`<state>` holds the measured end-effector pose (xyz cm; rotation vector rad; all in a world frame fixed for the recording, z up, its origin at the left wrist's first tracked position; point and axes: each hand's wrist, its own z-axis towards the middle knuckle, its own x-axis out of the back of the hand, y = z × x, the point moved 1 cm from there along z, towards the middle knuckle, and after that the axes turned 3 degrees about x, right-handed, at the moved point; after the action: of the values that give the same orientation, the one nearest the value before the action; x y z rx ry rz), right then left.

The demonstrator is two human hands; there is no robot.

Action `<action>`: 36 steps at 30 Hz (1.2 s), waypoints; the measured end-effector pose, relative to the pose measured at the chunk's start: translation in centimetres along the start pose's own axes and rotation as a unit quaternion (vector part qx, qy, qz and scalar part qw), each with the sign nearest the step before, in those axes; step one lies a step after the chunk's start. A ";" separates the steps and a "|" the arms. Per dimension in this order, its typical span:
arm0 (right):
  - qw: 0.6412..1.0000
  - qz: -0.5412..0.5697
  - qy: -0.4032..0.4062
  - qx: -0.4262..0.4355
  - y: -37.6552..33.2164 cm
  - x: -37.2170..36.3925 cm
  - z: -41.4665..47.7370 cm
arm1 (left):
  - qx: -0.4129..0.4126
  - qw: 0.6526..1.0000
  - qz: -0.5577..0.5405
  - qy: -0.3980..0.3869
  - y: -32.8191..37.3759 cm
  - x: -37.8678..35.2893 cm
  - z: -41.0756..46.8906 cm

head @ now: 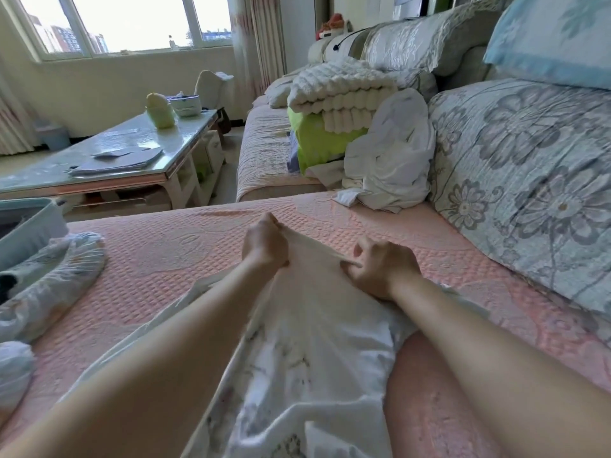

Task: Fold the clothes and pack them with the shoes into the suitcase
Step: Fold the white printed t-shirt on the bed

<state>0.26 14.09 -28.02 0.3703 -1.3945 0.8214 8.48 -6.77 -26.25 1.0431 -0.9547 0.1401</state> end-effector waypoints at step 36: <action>0.970 0.007 -0.108 0.217 -19.6 -2.9 -2.7 | 0.020 0.962 0.238 -0.130 -15.8 16.2 -11.9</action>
<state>15.93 1.73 -26.70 0.8078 -1.4119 1.1264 33.62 -11.11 -26.97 0.8648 -1.4385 0.4298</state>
